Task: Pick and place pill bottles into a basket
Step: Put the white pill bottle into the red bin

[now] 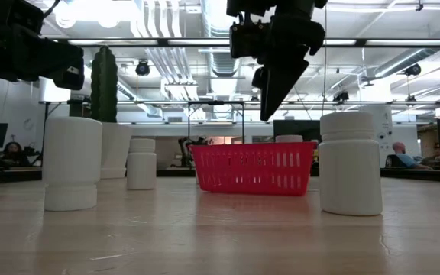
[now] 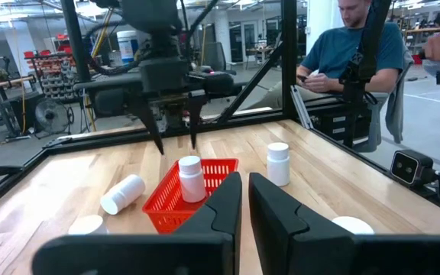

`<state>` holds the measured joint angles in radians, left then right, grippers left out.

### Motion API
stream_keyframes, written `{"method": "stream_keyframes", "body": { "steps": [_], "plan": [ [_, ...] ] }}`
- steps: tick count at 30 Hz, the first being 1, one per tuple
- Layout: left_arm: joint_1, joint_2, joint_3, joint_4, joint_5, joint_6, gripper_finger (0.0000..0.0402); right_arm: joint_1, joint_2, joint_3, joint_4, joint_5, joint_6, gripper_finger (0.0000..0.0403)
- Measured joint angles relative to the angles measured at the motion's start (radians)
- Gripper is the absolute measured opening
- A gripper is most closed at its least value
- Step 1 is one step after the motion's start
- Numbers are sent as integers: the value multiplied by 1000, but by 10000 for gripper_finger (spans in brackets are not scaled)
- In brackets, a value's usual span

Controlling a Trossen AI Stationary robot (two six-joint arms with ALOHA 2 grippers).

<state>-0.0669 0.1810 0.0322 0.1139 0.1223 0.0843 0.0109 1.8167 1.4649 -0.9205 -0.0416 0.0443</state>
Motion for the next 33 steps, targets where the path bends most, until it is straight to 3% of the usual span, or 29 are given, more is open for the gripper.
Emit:
{"method": "stream_keyframes", "body": {
  "steps": [12,21,33],
  "plan": [
    [0,0,0,0,0,-1,10,24,-169,-32,27,20,33,184],
    [0,0,0,-1,0,-1,10,202,-244,-110,152,26,91,178],
    [0,0,0,-1,0,-1,10,396,-235,-138,153,156,243,178]
  ]
}}
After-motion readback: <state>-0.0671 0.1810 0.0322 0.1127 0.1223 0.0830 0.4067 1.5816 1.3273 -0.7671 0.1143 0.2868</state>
